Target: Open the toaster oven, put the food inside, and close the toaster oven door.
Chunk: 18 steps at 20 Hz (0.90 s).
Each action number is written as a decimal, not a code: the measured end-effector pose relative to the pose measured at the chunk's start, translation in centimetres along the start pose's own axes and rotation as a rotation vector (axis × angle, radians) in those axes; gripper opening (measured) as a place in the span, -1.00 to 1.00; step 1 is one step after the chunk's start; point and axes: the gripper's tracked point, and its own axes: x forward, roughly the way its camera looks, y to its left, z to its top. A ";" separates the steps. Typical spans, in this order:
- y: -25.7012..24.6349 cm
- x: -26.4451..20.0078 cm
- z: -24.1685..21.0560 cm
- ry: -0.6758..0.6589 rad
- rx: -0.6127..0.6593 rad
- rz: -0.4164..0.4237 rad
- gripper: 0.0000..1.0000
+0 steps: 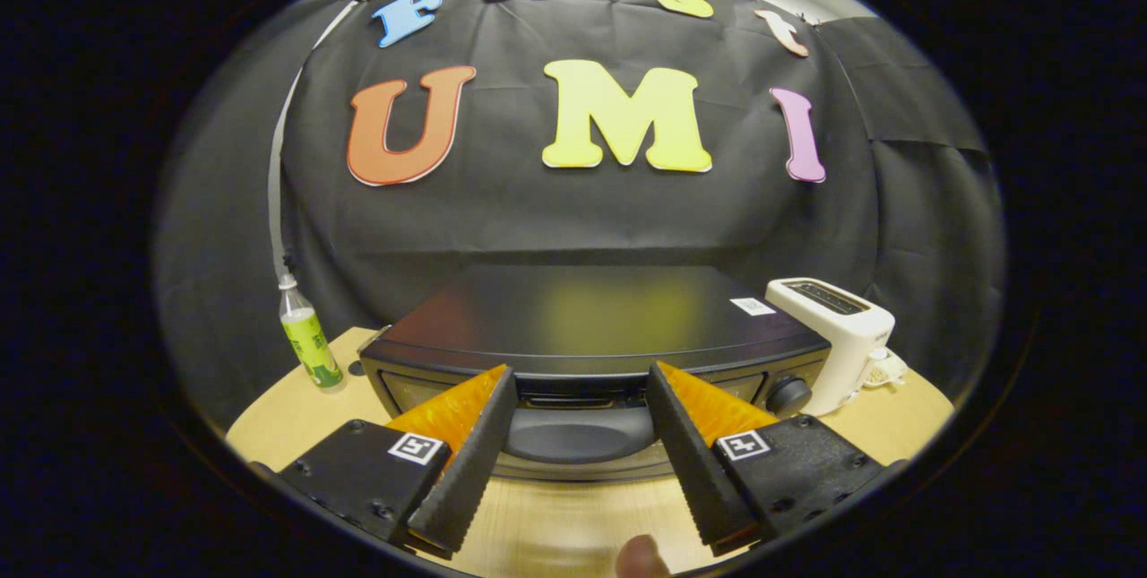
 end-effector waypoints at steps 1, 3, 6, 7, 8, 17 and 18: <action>-0.1 -0.4 -0.2 0.000 -0.001 0.001 0.92; -0.1 -1.2 -0.7 0.001 -0.005 0.000 0.92; -0.3 -2.9 -2.0 0.023 0.012 0.008 0.92; -0.3 -3.9 -2.5 0.036 0.017 0.010 0.91; -0.4 -4.1 -3.1 0.061 0.012 0.012 0.90; -0.5 -8.4 -7.8 0.221 0.013 0.040 0.89; -0.5 -8.7 -8.4 0.248 0.025 0.051 0.88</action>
